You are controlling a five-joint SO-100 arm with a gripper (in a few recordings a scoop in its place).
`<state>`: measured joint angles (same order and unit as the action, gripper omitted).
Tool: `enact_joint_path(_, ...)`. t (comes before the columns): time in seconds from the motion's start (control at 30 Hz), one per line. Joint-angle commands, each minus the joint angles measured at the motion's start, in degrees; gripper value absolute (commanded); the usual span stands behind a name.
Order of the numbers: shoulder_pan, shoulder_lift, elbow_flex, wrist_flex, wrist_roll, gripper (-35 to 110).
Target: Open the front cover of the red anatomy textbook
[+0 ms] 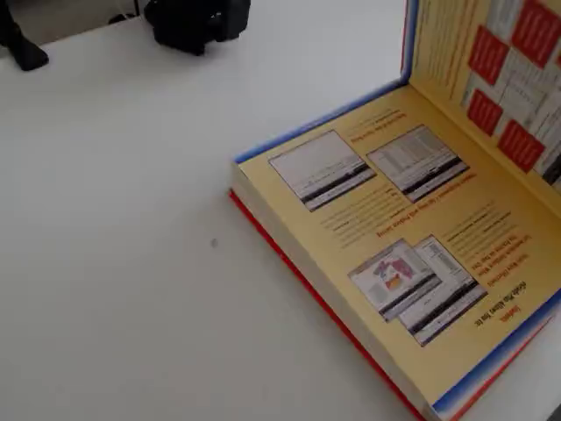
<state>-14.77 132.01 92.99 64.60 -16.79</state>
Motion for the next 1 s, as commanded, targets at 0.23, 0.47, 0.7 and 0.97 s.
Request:
enact_joint_path(0.23, -11.69, -6.42, -16.52, 6.5, 0.35, 33)
enact_joint_path(0.47, -20.48, -6.86, -16.52, 7.03, 1.14, 33)
enact_joint_path(0.7, -24.79, -7.65, -16.52, 8.61, 0.79, 33)
enact_joint_path(0.97, -24.79, -7.56, -16.44, 9.23, 0.18, 33)
